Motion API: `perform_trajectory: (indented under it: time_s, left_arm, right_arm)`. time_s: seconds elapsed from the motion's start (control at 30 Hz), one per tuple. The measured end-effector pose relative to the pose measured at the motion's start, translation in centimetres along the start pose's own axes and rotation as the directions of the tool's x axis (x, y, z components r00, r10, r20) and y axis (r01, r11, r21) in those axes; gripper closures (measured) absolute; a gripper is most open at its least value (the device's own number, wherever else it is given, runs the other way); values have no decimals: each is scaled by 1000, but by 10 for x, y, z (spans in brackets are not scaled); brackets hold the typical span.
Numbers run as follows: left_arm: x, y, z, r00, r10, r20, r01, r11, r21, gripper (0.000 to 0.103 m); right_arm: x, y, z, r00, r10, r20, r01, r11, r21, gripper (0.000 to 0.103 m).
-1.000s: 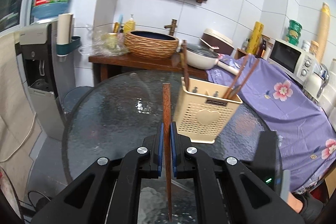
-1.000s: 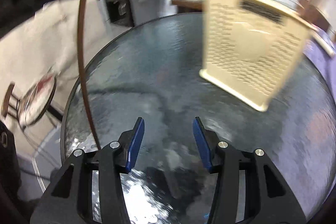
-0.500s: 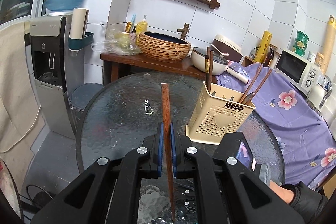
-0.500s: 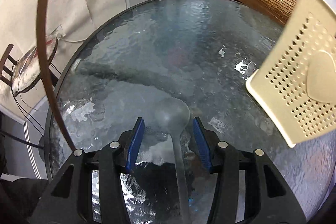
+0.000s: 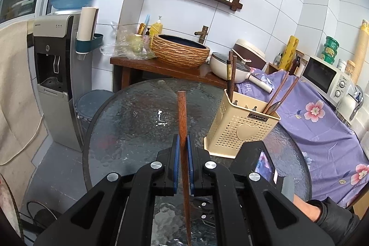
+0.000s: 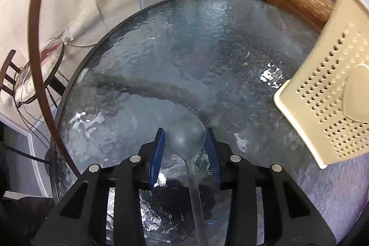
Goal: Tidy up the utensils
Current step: 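Lower spoon and chopstick into the cream basket and open both tools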
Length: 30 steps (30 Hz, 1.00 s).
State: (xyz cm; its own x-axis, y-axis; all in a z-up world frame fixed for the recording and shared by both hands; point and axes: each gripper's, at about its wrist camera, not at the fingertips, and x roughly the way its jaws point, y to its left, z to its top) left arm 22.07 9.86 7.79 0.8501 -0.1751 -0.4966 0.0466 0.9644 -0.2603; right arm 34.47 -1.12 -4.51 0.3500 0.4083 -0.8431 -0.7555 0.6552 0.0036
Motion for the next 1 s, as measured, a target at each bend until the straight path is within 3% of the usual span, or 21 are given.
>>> perform_trajectory:
  time_s: [0.2, 0.43, 0.8, 1.0]
  left_arm:
    - [1, -6, 1, 1000, -6, 2, 6, 1000, 4, 97]
    - [-1, -21, 3, 1000, -20, 10, 19, 999, 26, 97]
    - [-2, -60, 9, 998, -58, 21, 56, 995, 78, 97]
    - [2, -79, 16, 997, -74, 19, 72, 993, 94, 97]
  right_arm:
    - [-40, -7, -2, 993, 15, 118, -21, 999, 48, 67]
    - [-102, -30, -15, 958, 17, 285, -65, 985, 159, 67]
    - [-156, -51, -40, 929, -8, 370, -83, 970, 228, 67]
    - [-176, -63, -46, 908, 7, 418, -133, 953, 272, 67]
